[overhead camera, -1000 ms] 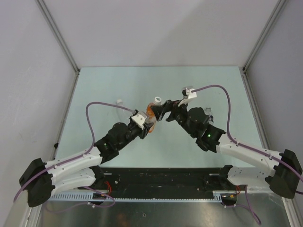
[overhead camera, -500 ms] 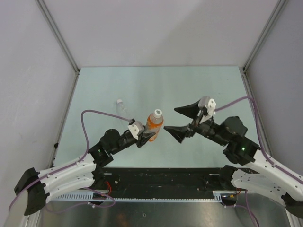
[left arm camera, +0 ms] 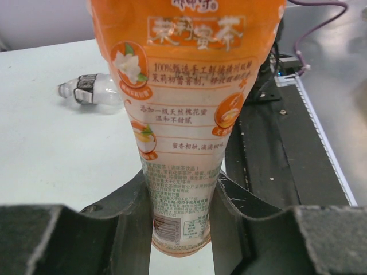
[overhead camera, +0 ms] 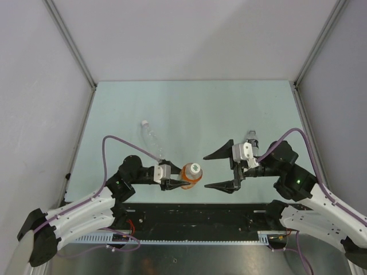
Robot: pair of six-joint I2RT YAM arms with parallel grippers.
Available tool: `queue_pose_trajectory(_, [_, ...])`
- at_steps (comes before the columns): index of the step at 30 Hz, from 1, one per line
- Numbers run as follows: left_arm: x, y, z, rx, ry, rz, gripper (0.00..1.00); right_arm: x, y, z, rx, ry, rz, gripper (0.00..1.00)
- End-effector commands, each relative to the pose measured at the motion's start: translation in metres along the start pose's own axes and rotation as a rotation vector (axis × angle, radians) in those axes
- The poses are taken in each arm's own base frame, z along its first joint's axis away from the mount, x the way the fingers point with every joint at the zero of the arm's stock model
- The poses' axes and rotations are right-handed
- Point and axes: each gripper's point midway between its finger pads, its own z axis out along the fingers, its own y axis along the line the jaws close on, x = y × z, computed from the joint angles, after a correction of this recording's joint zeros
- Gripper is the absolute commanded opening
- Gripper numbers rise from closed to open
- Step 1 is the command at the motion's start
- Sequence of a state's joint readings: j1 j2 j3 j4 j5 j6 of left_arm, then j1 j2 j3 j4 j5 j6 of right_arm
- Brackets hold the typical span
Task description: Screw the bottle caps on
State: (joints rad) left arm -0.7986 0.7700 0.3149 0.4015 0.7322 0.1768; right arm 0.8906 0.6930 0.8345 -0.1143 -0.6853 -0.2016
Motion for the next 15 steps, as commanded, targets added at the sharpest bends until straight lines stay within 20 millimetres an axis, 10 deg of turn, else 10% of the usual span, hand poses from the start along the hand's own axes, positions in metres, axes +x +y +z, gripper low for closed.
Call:
queue_pose_trajectory(1, [-0.004,-0.015,0.000,0.105,-0.021,0.045,0.00,-0.012,0.005,0.007,-0.070,-0.042,-0.026,0.85])
queue_pose_trajectory(15, [0.000,-0.011,0.003,0.098,0.003,0.027,0.00,-0.022,0.007,0.025,-0.151,-0.103,0.016,0.68])
